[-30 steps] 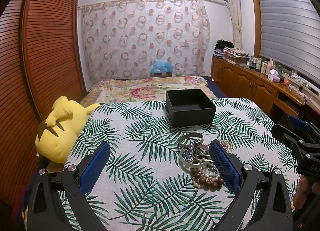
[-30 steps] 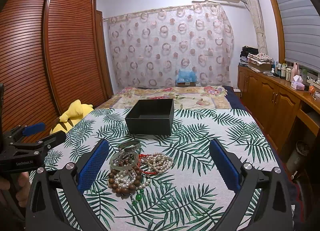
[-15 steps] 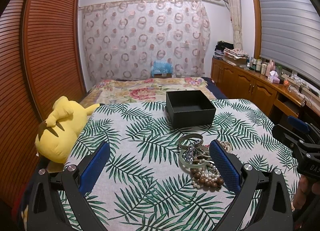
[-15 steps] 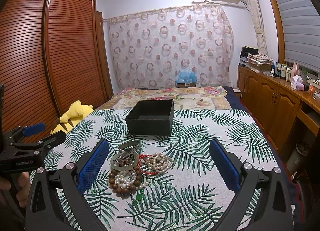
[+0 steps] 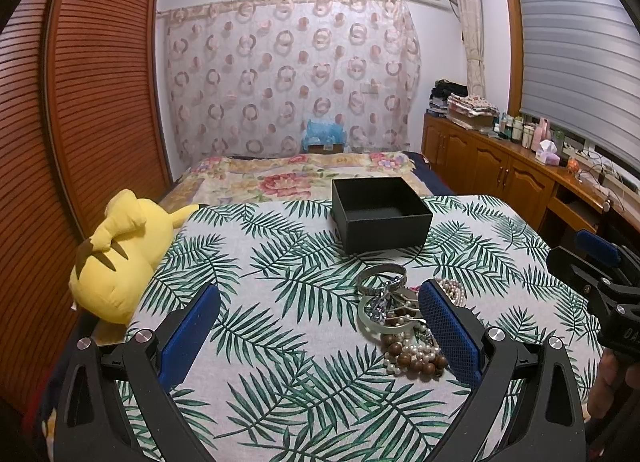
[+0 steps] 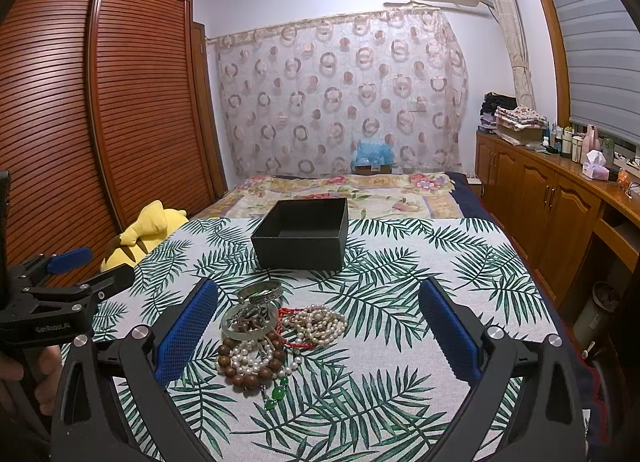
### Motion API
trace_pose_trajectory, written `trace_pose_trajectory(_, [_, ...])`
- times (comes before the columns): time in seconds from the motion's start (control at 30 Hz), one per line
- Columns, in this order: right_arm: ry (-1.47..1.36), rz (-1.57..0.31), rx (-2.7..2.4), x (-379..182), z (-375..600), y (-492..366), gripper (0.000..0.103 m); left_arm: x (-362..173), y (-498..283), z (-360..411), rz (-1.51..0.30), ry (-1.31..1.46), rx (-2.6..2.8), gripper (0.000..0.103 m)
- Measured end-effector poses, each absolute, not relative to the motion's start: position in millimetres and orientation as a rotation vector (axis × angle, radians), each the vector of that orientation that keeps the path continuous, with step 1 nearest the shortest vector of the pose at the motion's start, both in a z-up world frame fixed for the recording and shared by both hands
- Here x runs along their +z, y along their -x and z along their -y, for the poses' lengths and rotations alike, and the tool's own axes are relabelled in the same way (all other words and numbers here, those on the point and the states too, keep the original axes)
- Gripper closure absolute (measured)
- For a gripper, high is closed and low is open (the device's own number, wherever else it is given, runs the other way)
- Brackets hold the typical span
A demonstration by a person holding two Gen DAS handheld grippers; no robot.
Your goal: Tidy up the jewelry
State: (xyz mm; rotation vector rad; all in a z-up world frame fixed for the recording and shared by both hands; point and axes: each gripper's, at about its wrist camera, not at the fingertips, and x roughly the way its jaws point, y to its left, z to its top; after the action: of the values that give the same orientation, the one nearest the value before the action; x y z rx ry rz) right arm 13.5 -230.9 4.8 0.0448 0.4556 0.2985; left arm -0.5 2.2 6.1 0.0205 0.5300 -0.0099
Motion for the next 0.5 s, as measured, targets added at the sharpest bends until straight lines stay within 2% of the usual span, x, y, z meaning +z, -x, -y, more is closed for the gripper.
trace_pose_trajectory(0.5, [-0.046, -0.455, 0.298, 4.6, 231.5, -13.9, 0.003, 13.9, 3.9, -2.3, -0.531, -0.020, -0.011, 0.007])
